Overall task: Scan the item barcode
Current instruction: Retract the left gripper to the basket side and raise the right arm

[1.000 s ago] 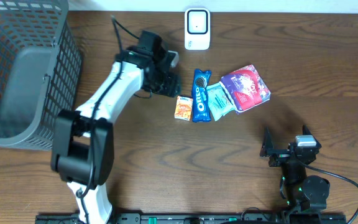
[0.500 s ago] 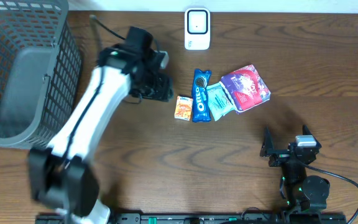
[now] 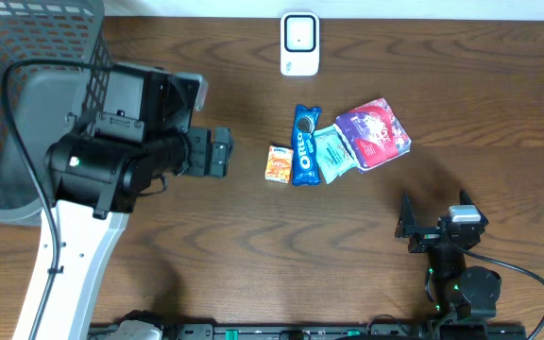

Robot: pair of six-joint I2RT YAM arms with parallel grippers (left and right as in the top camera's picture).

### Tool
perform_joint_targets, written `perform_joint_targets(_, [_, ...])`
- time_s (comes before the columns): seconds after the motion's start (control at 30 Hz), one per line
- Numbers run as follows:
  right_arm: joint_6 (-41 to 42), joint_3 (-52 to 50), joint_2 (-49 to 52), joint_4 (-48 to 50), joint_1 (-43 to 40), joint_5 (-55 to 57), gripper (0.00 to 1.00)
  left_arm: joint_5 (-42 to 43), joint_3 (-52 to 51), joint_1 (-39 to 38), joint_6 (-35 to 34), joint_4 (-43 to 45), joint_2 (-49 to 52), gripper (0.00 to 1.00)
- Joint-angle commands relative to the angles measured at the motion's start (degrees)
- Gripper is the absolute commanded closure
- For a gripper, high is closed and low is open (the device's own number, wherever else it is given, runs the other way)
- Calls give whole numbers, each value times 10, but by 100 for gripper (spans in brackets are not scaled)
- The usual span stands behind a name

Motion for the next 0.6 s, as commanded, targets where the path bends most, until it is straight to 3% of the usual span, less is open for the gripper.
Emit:
perform_joint_targets(0.0, [10, -1, -3, -2, -4, 3, 1, -35, 5, 3, 0, -27, -1, 2])
perform_joint_targets(0.4, [11, -1, -3, 10, -4, 4, 1, -35, 5, 3, 0, -85, 4, 2])
perform_joint_targets(0.47, [68, -1, -3, 30, -3, -51, 1, -35, 5, 3, 0, -85, 4, 2])
perform_joint_targets(0.57, [243, -1, -3, 40, -3, -240, 1, -35, 5, 3, 0, -85, 4, 2])
